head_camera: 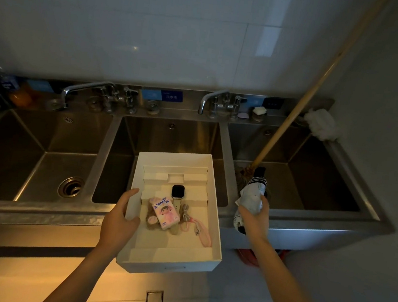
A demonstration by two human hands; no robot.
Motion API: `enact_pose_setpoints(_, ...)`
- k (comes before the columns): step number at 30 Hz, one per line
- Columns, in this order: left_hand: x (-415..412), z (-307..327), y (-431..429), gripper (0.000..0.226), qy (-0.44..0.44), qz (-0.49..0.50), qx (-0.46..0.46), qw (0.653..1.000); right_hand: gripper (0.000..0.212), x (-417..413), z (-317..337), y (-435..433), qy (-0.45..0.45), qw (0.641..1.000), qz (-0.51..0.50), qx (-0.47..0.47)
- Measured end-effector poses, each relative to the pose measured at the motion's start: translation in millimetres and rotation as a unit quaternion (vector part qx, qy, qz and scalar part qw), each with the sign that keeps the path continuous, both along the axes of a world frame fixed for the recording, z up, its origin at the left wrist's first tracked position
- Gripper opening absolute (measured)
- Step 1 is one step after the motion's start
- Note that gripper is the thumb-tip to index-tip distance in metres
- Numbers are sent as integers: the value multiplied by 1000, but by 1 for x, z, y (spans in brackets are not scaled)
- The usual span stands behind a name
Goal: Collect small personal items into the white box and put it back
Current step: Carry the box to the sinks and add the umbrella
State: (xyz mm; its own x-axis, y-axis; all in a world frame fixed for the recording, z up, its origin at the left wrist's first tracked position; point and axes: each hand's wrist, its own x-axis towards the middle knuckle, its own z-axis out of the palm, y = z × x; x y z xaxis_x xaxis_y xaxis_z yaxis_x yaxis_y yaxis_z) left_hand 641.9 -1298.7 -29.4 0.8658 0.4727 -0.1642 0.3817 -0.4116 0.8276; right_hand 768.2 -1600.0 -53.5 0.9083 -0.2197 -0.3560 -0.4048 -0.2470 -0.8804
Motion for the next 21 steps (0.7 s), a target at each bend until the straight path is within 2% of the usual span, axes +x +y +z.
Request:
enact_pose_setpoints(12,3,1,2,69,-5,-8,-3,1000,73,-23,93,30,-158,977,105,95)
enact_pose_setpoints(15,4,4,3,67,-11,-3,-5,1000,72,-36,99,45,-163,971,147,98)
enact_pose_setpoints(21,6,13,1,68,-5,0,-4,1000,72,-62,85,75,-116,961,231,100)
